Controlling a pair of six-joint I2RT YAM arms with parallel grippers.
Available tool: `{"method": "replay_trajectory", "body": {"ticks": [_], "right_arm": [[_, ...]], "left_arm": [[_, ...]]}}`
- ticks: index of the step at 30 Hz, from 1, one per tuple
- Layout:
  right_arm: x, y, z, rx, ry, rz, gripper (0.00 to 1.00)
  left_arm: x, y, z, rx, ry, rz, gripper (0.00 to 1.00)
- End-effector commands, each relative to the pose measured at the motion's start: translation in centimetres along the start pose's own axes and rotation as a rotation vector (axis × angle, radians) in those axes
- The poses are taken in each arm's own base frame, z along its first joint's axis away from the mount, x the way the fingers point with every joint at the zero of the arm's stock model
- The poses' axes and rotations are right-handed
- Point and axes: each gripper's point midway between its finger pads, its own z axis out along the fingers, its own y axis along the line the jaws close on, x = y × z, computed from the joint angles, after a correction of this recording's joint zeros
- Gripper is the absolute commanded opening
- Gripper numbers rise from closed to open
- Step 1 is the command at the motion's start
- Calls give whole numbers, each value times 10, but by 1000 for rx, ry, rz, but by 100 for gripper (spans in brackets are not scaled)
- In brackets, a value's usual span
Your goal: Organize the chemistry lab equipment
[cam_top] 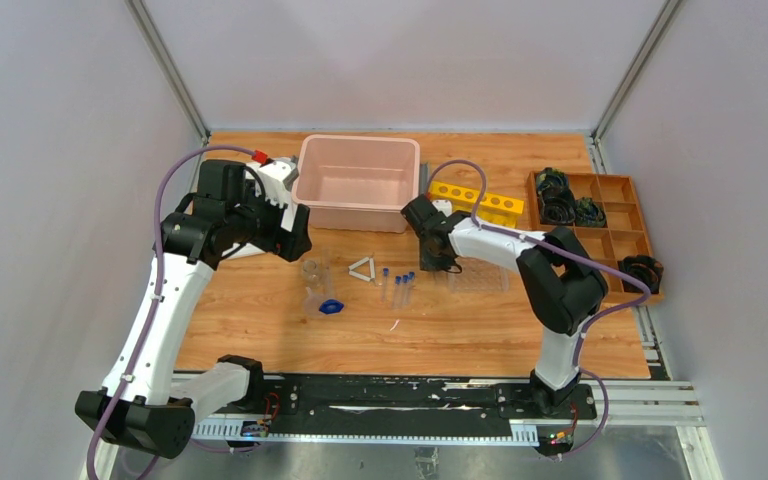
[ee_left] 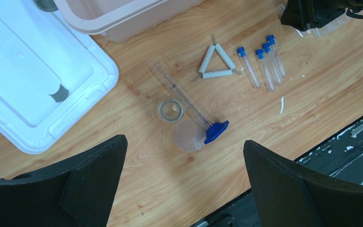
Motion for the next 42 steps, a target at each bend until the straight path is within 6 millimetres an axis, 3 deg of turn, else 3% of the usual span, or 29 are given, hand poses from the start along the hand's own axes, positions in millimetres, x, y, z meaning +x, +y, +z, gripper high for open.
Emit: {"method": "replay_trajectory", "body": {"ticks": [1,5,9,15,21,29,36,42], "right_arm": [[4,14,8,-38,40,20,27],[0,22,8,-76,55,37,20],[-10,27,-3,-112,33,53,2],[-32,35,-40,-192,-40,87,0],[-61,53,-103,-355,-163,128,0],[-89,109,-210,-709,-367,149,0],[-112,153,-295,-909,-643,154,0],[-118,183,-330,-1030,-672,172,0]], "left_arm": [[-11,-1,-9,-4,-42,23,100],[-12,-2,-10,-1,-45,21,100],[-15,-4,-12,7,-56,23,100],[-16,-10,-12,40,-58,18,100],[-18,-19,-16,84,-69,23,100],[-18,-37,-18,182,-84,27,98],[-34,-56,-25,285,-112,-24,84],[-44,-77,-37,403,-144,-33,78]]}}
